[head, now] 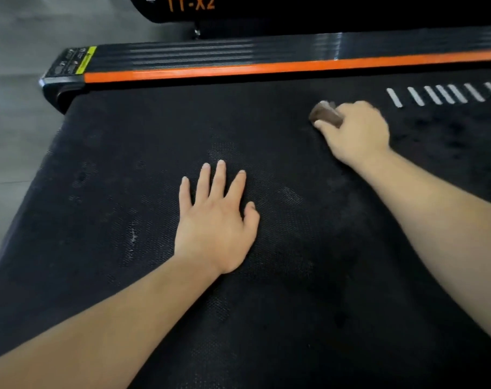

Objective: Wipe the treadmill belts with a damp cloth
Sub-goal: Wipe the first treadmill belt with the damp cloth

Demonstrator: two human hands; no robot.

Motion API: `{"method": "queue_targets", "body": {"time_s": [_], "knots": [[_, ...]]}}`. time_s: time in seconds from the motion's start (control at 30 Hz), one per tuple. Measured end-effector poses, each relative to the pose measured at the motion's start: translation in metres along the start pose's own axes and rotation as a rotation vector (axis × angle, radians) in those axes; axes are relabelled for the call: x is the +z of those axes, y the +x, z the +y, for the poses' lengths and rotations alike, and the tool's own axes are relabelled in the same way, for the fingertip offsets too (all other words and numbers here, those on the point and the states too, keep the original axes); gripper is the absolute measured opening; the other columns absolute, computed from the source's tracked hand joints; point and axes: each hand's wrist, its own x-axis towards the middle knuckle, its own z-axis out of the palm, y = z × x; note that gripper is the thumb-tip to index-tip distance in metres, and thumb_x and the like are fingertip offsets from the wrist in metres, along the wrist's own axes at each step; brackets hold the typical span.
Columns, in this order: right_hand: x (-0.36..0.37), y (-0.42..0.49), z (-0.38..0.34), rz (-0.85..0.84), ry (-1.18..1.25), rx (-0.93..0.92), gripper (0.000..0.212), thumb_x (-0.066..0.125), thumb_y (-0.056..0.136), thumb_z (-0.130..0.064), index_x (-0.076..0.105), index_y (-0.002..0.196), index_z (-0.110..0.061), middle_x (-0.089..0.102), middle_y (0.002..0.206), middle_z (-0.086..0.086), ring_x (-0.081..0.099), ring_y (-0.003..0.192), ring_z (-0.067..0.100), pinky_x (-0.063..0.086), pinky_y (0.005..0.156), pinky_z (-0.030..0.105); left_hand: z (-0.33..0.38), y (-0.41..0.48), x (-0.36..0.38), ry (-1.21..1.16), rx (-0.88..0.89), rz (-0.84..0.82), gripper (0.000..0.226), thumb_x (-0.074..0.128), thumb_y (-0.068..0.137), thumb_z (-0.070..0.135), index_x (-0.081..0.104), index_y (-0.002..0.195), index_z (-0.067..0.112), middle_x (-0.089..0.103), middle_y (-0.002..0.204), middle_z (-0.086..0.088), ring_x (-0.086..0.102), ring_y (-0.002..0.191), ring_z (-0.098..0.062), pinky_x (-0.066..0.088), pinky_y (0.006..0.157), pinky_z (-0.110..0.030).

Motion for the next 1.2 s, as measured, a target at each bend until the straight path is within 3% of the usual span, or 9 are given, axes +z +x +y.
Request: {"method": "queue_targets", "body": {"time_s": [0.13,0.3,0.47,0.63,0.7,0.8,0.87,1.0,1.2], "knots": [[0.001,-0.068,-0.008,-0.157,0.091,-0.288,0.04,0.064,0.091,-0.055,0.05,0.073,-0.022,0.044,0.078,-0.003,0.049,0.071,0.022,0.037,0.063,0.034,0.0,0.001,0.0,-0.008,0.006,0.006,0.071,0.009,0.098,0.057,0.013,0.164,0.033,0.002,0.174,-0.004,-0.008,0.16,-0.025,-0.004,0.127,-0.054],[-0.007,-0.051,0.017,0.003,0.005,-0.021,0.04,0.059,0.092,-0.059,0.057,0.083,-0.02,0.053,0.091,0.006,0.058,0.086,0.031,0.037,0.069,0.034,-0.001,-0.001,0.002,-0.014,0.006,0.024,0.071,0.009,0.098,0.057,0.014,0.164,0.032,0.003,0.174,-0.004,-0.006,0.16,-0.025,-0.005,0.128,-0.054],[-0.013,-0.125,0.0,-0.204,0.096,-0.347,0.037,0.062,0.09,-0.057,0.057,0.08,-0.021,0.046,0.081,-0.004,0.051,0.072,0.02,0.041,0.063,0.036,0.0,0.0,0.002,-0.014,0.005,0.021,0.065,0.017,0.103,0.053,0.014,0.165,0.031,0.002,0.174,-0.005,-0.008,0.16,-0.025,-0.005,0.127,-0.054],[-0.026,-0.098,0.036,-0.016,-0.013,-0.053,0.039,0.062,0.091,-0.056,0.062,0.085,-0.017,0.055,0.088,0.008,0.059,0.087,0.035,0.046,0.073,0.039,0.0,-0.001,0.002,-0.022,0.01,0.028,0.065,0.019,0.104,0.052,0.015,0.165,0.03,0.003,0.174,-0.006,-0.007,0.16,-0.026,-0.005,0.127,-0.054],[-0.023,-0.129,0.02,-0.019,0.024,-0.182,0.037,0.063,0.091,-0.055,0.062,0.084,-0.018,0.051,0.085,0.003,0.057,0.081,0.029,0.041,0.068,0.034,-0.001,-0.001,0.002,-0.027,0.014,0.026,0.066,0.018,0.103,0.053,0.015,0.165,0.03,0.003,0.174,-0.006,-0.008,0.16,-0.026,-0.005,0.127,-0.054],[-0.026,-0.183,0.005,-0.21,0.168,-0.4,0.042,0.057,0.088,-0.059,0.051,0.072,-0.021,0.044,0.077,-0.006,0.048,0.066,0.016,0.031,0.058,0.028,-0.001,-0.001,0.002,-0.026,0.011,0.034,0.065,0.019,0.104,0.052,0.015,0.165,0.03,0.002,0.174,-0.007,-0.007,0.16,-0.027,-0.005,0.127,-0.055],[-0.029,-0.171,0.022,-0.166,0.113,-0.399,0.044,0.054,0.087,-0.063,0.05,0.072,-0.022,0.043,0.076,-0.006,0.05,0.067,0.018,0.03,0.059,0.027,-0.001,-0.001,0.003,-0.027,0.01,0.032,0.064,0.019,0.104,0.052,0.015,0.164,0.03,0.003,0.174,-0.007,-0.007,0.16,-0.027,-0.005,0.127,-0.055],[-0.034,-0.146,0.042,-0.049,0.019,-0.092,0.038,0.061,0.091,-0.056,0.05,0.078,-0.022,0.046,0.081,-0.001,0.053,0.079,0.025,0.033,0.067,0.032,-0.002,-0.001,0.002,-0.039,0.021,0.039,0.064,0.02,0.105,0.051,0.017,0.164,0.029,0.004,0.174,-0.008,-0.006,0.16,-0.028,-0.004,0.127,-0.055],[-0.044,-0.195,0.044,-0.191,0.108,-0.37,0.041,0.06,0.088,-0.057,0.047,0.07,-0.022,0.044,0.076,-0.005,0.049,0.068,0.018,0.039,0.058,0.033,0.001,-0.005,-0.004,0.057,0.056,0.061,0.058,0.022,0.107,0.046,0.025,0.162,0.03,0.013,0.172,-0.01,0.001,0.159,-0.032,-0.009,0.122,-0.066]]}}
